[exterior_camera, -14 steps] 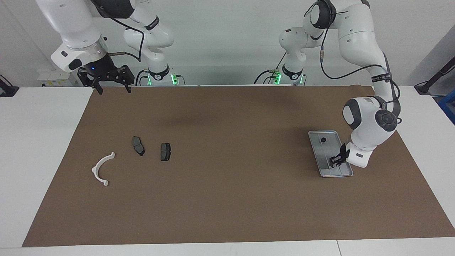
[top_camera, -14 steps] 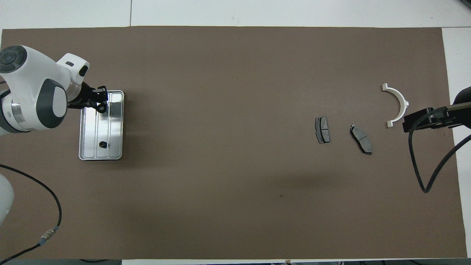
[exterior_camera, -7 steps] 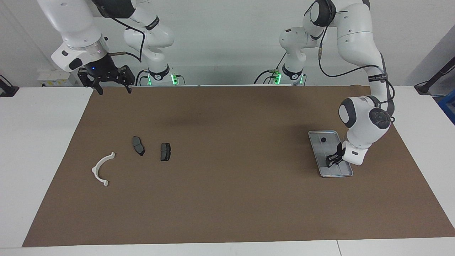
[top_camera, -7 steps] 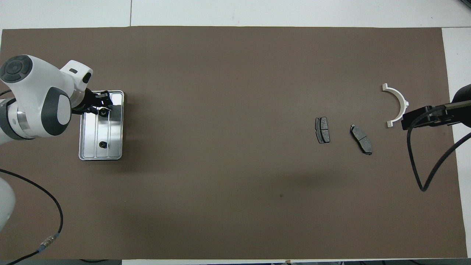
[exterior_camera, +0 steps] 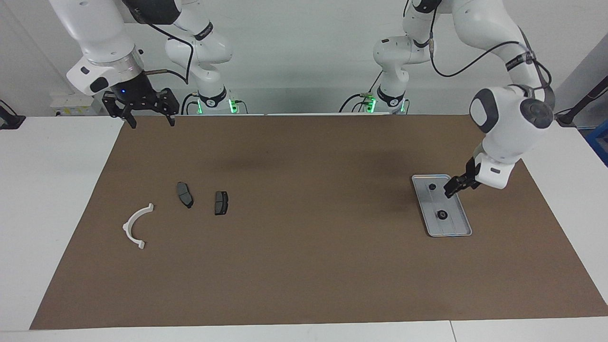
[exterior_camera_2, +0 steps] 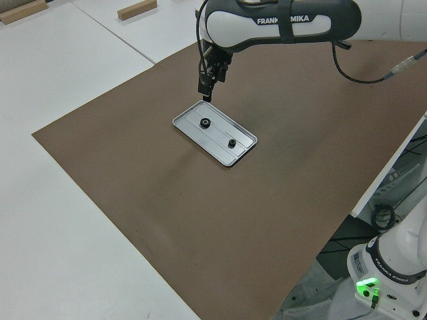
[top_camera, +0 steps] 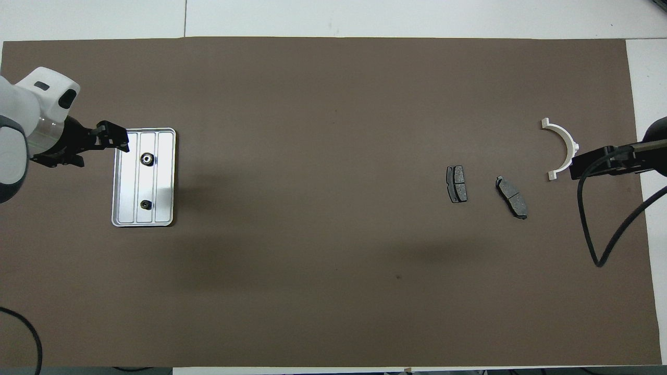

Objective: Pick bearing gear from pile to tray

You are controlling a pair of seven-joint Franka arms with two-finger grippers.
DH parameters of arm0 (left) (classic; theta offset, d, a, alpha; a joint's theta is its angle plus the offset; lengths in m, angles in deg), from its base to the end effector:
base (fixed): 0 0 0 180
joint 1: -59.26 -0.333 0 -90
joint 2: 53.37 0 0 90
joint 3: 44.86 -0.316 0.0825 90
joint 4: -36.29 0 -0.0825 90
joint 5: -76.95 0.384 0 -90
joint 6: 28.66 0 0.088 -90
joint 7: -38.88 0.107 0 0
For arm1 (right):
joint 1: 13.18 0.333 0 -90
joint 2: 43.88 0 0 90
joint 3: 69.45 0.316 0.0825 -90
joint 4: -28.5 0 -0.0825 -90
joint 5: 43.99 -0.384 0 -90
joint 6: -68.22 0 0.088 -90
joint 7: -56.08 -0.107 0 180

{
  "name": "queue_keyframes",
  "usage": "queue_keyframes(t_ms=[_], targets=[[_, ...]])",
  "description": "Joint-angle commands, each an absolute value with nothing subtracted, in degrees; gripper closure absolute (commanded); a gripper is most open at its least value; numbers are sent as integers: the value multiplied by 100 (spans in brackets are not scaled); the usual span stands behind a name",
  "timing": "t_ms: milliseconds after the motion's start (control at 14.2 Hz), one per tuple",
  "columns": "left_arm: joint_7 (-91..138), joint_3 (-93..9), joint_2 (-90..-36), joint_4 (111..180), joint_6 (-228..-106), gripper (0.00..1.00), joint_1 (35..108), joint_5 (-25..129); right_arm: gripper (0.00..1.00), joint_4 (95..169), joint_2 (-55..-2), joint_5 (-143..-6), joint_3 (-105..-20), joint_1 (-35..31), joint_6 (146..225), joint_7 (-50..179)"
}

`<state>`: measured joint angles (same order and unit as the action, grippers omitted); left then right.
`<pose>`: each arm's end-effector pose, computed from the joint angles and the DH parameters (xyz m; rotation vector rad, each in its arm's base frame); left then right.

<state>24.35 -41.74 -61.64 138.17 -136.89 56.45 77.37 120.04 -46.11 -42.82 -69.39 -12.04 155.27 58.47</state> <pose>0.6003 -0.0013 0.4692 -3.1140 -0.3853 0.0520 0.5368 0.0090 0.6287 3.1194 0.0967 -0.0619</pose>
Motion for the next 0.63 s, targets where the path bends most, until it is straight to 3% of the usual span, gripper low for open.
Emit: queue_keyframes(t_ms=[0, 562], targets=[[2544, -4152, -5646, 13983, -13195, 0, 5601, 7660, 0, 12088, -4652, -4390, -6927, -1248, 15751, 5758], [2447, -4178, -5100, 14290, -13079, 0, 5978, 7686, 0, 12096, -4652, -4390, -6927, -1239, 15760, 5758]])
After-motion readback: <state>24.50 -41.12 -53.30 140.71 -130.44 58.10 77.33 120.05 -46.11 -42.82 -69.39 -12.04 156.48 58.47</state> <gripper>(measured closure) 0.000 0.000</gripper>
